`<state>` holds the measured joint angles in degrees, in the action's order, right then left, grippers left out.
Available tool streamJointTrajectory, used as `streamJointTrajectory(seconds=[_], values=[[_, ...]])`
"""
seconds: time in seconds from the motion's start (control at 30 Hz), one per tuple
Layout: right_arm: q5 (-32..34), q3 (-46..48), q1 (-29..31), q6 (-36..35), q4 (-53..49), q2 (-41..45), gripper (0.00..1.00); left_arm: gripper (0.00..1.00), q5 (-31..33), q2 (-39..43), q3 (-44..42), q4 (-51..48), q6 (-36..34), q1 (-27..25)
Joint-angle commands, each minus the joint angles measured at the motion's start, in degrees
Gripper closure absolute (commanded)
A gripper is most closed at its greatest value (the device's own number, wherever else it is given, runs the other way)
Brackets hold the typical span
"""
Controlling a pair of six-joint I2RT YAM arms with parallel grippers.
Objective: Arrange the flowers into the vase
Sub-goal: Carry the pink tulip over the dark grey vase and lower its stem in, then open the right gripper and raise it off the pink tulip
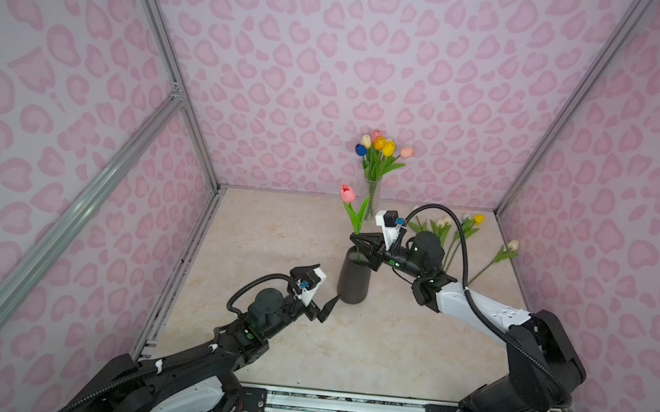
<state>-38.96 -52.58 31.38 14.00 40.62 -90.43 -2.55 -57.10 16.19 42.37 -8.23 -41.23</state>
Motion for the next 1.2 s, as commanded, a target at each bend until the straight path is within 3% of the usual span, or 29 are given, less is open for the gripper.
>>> streamJointTrajectory(seconds=[0.0, 0.17, 0.27, 0.43, 0.83, 1.17], values=[[1.76, 0.34, 0.28, -2.64, -2.11, 0.12, 0.91, 0.03, -0.25, 0.06, 0.34, 2.65, -0.38, 0.01], [5.01, 0.17, 1.62, -7.18, -8.21, 1.23, 0.86, 0.03, -0.33, -0.28, 0.58, 2.19, -0.5, 0.01], [5.41, -0.52, 1.88, -9.03, -11.56, 1.4, 0.78, 0.03, -0.33, -0.6, 0.68, 2.11, -0.72, 0.01], [6.24, -0.74, 1.96, -10.8, -13.17, 2.21, 0.76, 0.03, -0.35, -0.74, 0.76, 2.02, -0.69, 0.08], [7.73, -2.6, 1.9, -13.53, -17.18, 4.69, 0.59, 0.03, -0.27, -1.26, 0.96, 1.88, -0.62, 0.01], [13.41, -2.93, 1.87, -12.69, -16.34, 9.95, 0.42, 0.03, -0.05, -1.0, 0.82, 2.01, -0.64, 0.01]])
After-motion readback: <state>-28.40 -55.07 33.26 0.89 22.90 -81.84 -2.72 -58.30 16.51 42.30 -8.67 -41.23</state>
